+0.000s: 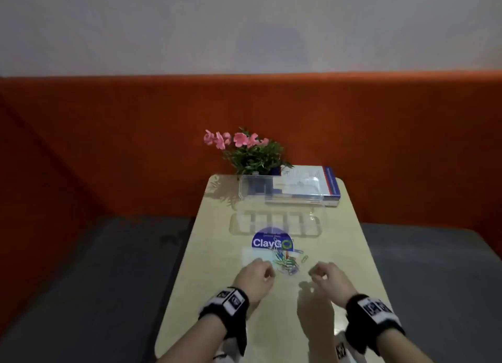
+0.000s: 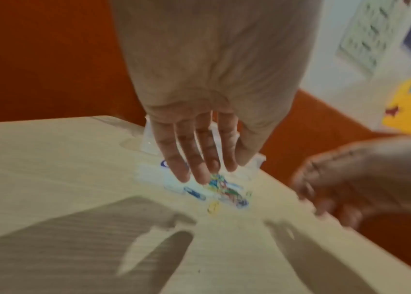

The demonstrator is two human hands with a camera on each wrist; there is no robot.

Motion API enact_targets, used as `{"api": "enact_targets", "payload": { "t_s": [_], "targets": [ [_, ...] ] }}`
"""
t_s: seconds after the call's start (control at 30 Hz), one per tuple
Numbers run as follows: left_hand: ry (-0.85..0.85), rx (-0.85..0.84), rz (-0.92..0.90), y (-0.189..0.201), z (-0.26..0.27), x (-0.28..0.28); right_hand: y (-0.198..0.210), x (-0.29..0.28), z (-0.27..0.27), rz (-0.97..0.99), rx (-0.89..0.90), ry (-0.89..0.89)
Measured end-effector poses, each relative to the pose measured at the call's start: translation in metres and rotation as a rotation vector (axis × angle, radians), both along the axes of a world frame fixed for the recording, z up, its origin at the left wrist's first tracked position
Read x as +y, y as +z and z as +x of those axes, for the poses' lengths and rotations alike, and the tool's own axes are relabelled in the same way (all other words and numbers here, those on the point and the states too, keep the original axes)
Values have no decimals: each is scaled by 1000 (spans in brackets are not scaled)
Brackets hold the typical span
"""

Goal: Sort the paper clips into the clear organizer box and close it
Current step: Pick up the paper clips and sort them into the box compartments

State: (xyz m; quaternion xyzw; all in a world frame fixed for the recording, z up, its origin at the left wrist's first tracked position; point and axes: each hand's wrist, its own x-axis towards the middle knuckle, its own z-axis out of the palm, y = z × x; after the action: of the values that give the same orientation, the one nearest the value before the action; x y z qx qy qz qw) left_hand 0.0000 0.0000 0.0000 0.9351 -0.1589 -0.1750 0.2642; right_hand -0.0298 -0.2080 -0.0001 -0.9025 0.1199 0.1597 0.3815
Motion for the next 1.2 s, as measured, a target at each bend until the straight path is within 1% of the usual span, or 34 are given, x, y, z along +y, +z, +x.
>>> {"api": "enact_targets", "payload": {
  "t_s": [0.07, 0.17, 0.27, 0.33, 0.37, 0.47, 0.57, 0.63, 0.7, 0.73, 0.8, 0.9, 0.97, 1.1, 1.2],
  "targets": [
    [-63, -16, 104, -6, 8, -12, -4, 5, 13, -179, -39, 35],
    [-172, -17, 238, -14, 11, -27, -7, 21, 20, -286, -53, 213],
    [-260, 25, 364, -23, 12, -30, -14, 25, 22, -383, 88, 429],
    [-270, 48, 424, -26, 14, -25, -15, 24, 19, -443, 127, 503],
    [-261, 55, 438, -27, 15, -21, -16, 22, 15, -460, 114, 514],
    [-200, 47, 413, -29, 18, -7, -18, 9, 4, -488, 72, 475],
    [-97, -38, 369, -29, 19, -5, -20, -8, 9, -534, 28, 446],
    [-21, -108, 327, -27, 22, -12, -19, -8, 21, -518, -49, 419],
    [15, -123, 271, -26, 27, -24, -18, -1, 35, -458, -117, 430],
    [16, -120, 244, -26, 30, -29, -19, 4, 41, -422, -115, 471],
    [-13, -100, 214, -28, 38, -38, -22, 13, 51, -388, -49, 586],
    [-98, -42, 278, -33, 47, -45, -28, 20, 54, -475, 4, 681],
    [-110, -57, 312, -35, 51, -45, -31, 15, 45, -493, -9, 693],
    [-56, -107, 250, -37, 52, -38, -30, -7, 32, -474, -37, 651],
    [136, -119, 110, -35, 51, -29, -19, -9, 52, -430, -105, 494]
  ]
}}
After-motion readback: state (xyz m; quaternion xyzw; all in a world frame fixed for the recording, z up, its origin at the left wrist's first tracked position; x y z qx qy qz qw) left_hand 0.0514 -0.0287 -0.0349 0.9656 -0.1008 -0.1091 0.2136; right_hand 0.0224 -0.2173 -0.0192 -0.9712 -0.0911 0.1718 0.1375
